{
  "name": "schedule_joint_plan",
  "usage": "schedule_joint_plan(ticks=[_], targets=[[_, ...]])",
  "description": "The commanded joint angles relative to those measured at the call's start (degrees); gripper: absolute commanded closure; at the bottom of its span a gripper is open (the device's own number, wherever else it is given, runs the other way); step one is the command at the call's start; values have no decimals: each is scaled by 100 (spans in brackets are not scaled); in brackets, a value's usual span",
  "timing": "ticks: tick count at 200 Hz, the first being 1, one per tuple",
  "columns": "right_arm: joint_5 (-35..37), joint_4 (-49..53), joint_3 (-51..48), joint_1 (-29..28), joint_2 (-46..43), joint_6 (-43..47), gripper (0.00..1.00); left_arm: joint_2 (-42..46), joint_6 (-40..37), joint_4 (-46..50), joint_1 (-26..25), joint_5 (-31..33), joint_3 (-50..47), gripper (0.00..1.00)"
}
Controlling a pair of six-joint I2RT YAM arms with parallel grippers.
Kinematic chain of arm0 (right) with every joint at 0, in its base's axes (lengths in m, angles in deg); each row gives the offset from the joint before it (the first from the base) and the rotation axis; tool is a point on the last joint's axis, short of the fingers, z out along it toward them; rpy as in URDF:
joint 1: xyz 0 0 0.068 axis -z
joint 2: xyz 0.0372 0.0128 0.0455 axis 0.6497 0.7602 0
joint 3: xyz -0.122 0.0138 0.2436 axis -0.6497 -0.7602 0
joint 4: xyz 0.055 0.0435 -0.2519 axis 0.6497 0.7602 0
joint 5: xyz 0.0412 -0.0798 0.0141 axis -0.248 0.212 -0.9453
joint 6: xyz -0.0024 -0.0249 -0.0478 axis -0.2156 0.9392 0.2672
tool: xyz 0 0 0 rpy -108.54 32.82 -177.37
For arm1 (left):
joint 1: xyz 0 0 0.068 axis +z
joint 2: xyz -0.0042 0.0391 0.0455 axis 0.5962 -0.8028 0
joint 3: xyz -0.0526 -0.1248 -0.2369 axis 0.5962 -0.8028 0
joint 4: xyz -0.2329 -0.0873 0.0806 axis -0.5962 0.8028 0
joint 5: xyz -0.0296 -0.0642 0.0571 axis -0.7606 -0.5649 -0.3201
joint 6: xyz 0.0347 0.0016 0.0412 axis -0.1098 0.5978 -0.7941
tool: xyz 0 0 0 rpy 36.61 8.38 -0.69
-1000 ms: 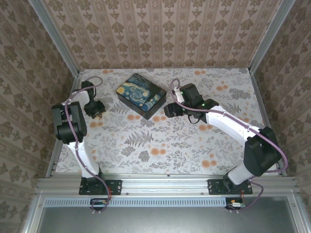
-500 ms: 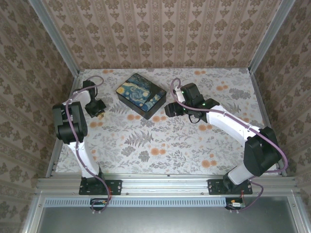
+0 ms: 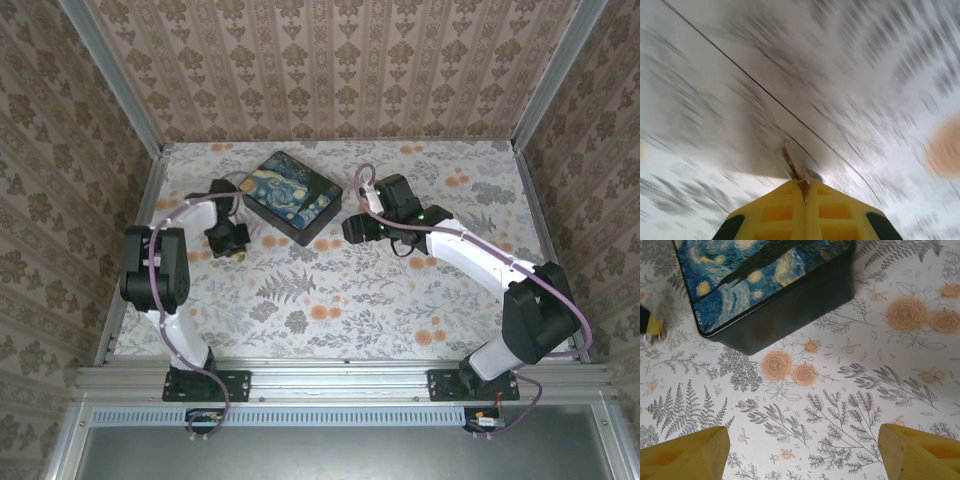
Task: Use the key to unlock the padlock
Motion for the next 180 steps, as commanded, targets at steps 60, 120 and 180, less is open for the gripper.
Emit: schedule_joint_plan(ticks=[60,120,180], targets=[[370,538,-360,615,-327,-968,22,-115,1027,-15,-3052,-249,621,100],[637,879,-904,1359,-730,-1271,22,-1779,1015,197,-3872,-92,2881,100],[452,717,-1058,1839,-1060,-1130,22,-2238,943,291,-3885,-346,3736,61]])
